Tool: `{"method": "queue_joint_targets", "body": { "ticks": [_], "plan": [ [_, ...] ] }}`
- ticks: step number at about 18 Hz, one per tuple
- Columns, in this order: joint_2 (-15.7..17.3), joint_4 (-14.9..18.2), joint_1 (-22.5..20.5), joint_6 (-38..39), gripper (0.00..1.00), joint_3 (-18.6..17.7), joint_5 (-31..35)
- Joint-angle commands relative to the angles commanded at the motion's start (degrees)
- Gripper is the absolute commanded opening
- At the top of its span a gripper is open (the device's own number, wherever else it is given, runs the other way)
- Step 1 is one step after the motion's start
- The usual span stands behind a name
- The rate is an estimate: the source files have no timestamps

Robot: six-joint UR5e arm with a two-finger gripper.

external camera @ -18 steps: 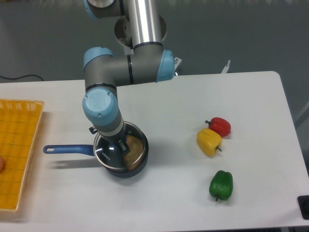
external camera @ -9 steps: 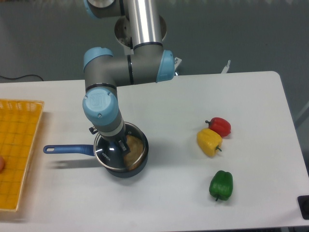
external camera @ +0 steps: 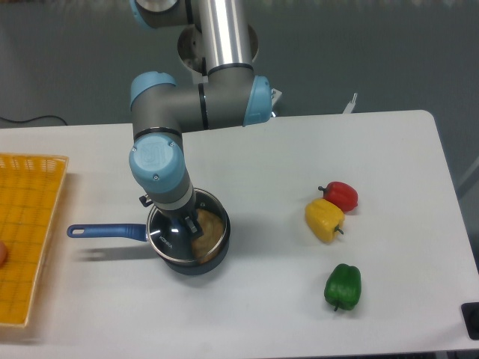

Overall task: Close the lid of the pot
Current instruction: 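Hold the lid seated on the saucepan and release the knob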

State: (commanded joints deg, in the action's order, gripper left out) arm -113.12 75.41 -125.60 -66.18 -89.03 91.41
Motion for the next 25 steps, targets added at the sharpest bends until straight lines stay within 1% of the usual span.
{"method": "queue_joint_targets", "body": {
  "ticks": [18,22,24,25],
  "plan": [
    [-0.7,-0.4,0.1,0.3,0.65,0.0,0.0],
    [-0.6,-0.4,0.1,0.1,0.69,0.0,-0.1],
    [-0.6,-0.5,0.0,0.0,0.75,0.0,-0.1],
    [-0.6,-0.5,0.0,0.0,0.81,0.0,-0.1]
  ]
}}
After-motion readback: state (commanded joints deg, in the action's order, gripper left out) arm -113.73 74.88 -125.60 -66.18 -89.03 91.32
